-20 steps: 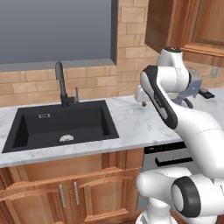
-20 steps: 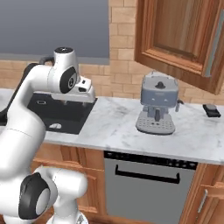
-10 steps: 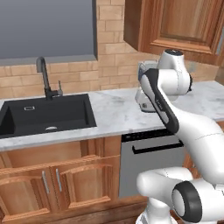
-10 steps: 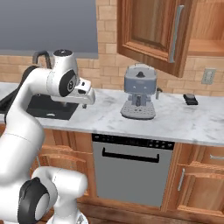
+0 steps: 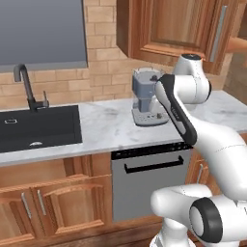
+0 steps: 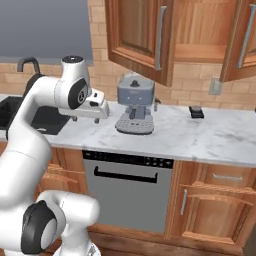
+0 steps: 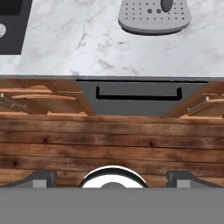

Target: Close all open cabinet doors.

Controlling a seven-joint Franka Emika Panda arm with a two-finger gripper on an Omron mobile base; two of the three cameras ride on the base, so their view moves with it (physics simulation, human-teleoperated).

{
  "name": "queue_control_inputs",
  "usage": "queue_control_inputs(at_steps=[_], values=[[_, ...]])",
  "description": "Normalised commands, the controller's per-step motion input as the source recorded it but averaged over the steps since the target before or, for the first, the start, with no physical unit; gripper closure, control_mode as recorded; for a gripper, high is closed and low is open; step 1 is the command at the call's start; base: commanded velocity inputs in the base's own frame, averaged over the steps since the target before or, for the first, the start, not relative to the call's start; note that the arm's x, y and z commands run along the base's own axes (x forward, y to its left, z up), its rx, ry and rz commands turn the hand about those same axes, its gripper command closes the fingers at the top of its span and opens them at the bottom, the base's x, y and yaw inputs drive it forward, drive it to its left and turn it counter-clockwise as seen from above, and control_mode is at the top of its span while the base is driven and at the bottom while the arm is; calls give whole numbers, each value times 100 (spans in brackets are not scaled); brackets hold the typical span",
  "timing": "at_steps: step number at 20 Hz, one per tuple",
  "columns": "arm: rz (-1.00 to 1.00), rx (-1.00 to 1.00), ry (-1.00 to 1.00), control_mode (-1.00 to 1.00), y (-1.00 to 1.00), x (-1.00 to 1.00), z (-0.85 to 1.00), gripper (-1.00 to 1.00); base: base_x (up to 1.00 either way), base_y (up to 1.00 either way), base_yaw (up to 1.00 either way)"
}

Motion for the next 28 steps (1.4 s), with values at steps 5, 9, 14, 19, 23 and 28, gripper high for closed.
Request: queue_control_inputs(at_steps=[5, 9, 14, 19, 23, 28], values=[[0, 0, 0, 100, 0, 0, 0, -100, 0, -56, 0], [0, 0, 0, 100, 0, 0, 0, -100, 0, -49, 0], [0, 0, 0, 100, 0, 0, 0, -100, 0, -52, 0], [0, 0, 0, 100, 0, 0, 0, -100, 0, -54, 0], [0, 0, 0, 100, 0, 0, 0, -100, 1, -52, 0], [0, 0, 0, 100, 0, 0, 0, -100, 18, -42, 0]])
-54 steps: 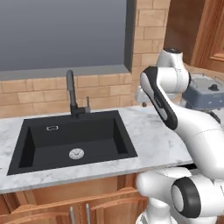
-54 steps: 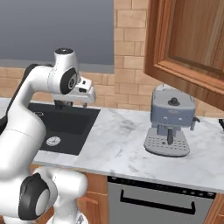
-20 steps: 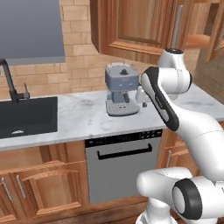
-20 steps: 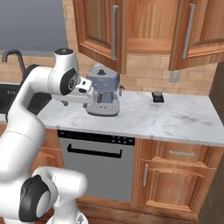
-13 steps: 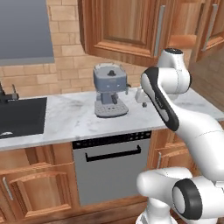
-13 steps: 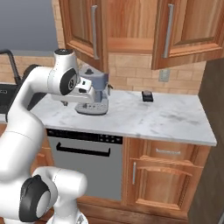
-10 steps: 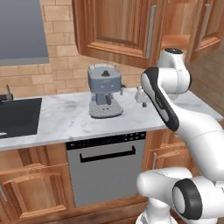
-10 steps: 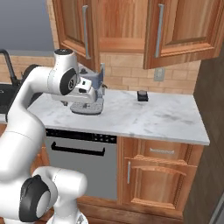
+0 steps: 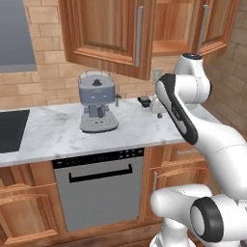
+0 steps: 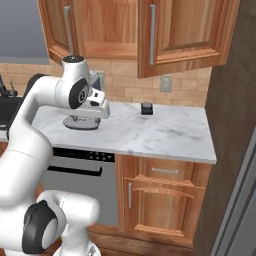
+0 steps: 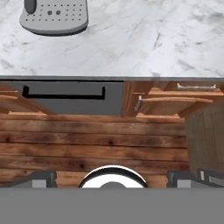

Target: Close all open cabinet doors.

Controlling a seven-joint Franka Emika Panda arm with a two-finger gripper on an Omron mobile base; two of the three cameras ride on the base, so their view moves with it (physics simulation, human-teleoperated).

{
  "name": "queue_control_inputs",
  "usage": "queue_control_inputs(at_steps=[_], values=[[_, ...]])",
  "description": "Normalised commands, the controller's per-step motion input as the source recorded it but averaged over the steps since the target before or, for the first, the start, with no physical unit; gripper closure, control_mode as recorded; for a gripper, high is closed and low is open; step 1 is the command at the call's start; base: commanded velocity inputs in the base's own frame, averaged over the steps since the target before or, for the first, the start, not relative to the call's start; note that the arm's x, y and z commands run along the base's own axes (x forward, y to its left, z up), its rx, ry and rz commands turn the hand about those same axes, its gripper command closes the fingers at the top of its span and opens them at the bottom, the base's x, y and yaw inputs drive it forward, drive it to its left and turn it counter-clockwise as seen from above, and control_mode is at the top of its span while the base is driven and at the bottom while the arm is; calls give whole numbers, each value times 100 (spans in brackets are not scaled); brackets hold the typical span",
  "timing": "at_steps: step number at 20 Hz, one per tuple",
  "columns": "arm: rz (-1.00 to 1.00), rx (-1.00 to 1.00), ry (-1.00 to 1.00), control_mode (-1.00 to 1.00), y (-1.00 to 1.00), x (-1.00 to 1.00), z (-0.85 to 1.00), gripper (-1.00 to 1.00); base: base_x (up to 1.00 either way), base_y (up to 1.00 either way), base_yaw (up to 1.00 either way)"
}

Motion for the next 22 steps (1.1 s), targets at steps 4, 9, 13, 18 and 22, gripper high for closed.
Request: queue_control_inputs(at_steps=[4, 9, 13, 18, 22], values=[[0, 0, 0, 100, 0, 0, 0, -100, 47, -26, 0], [0, 0, 0, 100, 0, 0, 0, -100, 47, -33, 0], [0, 0, 0, 100, 0, 0, 0, -100, 36, -38, 0], [0, 0, 0, 100, 0, 0, 0, -100, 28, -40, 0], [0, 0, 0, 100, 0, 0, 0, -100, 37, -23, 0]])
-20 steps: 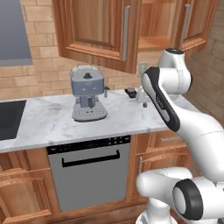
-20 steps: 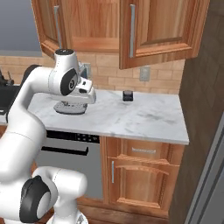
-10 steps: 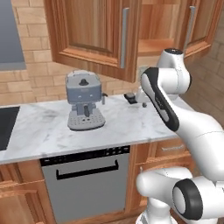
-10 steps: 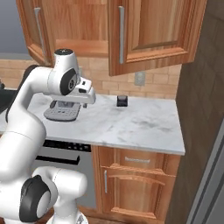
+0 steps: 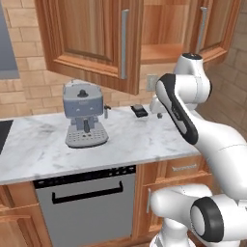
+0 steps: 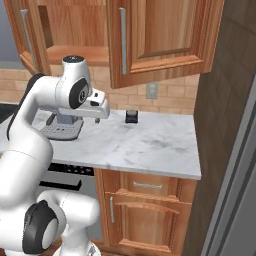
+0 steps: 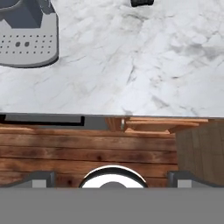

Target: Close all open cabinet doors.

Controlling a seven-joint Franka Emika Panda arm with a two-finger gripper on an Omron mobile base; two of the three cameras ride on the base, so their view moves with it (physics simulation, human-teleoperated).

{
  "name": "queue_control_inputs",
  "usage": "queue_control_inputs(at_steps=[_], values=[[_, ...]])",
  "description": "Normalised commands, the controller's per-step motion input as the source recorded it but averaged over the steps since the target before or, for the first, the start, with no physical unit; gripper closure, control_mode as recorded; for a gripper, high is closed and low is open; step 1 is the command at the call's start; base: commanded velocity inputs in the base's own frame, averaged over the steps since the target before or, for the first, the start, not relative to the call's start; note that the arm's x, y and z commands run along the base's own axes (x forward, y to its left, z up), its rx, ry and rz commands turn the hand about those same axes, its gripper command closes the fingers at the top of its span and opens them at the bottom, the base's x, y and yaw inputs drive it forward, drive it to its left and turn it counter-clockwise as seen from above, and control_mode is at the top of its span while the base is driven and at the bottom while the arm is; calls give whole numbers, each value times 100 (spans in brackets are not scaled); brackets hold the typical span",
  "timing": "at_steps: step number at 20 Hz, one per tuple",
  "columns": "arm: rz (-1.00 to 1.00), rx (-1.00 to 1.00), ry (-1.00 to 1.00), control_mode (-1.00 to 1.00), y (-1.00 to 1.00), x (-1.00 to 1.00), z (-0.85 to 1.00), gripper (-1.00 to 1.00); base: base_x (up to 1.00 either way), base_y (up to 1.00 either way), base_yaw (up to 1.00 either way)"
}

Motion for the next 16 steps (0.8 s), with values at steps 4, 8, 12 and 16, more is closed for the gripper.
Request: queue_control_inputs(at_steps=[4, 8, 12, 16], values=[[0, 0, 0, 100, 0, 0, 0, -100, 38, -13, 0], [0, 0, 0, 100, 0, 0, 0, -100, 34, -4, 0], [0, 0, 0, 100, 0, 0, 0, -100, 29, -1, 0], [0, 0, 0, 100, 0, 0, 0, -100, 29, -5, 0]])
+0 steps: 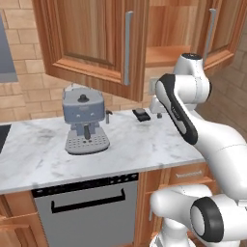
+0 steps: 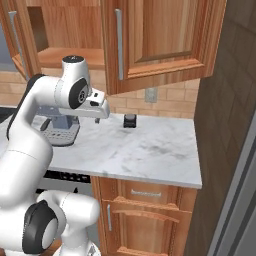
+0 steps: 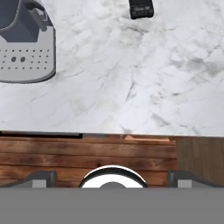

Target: Close all open cabinet doors.

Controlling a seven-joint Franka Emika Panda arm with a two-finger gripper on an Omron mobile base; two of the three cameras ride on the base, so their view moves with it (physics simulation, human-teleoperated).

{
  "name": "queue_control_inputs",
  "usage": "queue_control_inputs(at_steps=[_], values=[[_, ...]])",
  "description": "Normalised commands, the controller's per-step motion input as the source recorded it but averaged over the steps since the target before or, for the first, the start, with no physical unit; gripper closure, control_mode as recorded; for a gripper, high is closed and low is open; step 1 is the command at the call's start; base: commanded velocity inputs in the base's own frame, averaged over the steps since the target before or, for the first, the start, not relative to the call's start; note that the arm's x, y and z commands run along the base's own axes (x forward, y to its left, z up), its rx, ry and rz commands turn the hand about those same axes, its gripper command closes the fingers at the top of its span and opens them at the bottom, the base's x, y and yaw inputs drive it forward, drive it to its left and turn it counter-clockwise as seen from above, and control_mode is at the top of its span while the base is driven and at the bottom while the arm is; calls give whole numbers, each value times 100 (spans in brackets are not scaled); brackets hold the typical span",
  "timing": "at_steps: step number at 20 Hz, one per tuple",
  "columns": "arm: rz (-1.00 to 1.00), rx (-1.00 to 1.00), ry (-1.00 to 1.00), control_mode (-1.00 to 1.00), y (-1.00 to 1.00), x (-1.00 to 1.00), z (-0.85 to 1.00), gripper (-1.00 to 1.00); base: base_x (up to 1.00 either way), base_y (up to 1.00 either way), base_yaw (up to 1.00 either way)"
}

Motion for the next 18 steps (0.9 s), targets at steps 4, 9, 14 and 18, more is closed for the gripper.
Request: queue_control_inputs(at_steps=[4, 9, 14, 18], values=[[0, 0, 0, 100, 0, 0, 0, -100, 31, -3, 0], [0, 0, 0, 100, 0, 0, 0, -100, 21, -7, 0], [0, 0, 0, 100, 0, 0, 0, -100, 2, 0, 0], [0, 0, -3, -100, 0, -7, -4, -100, 0, 0, 0]])
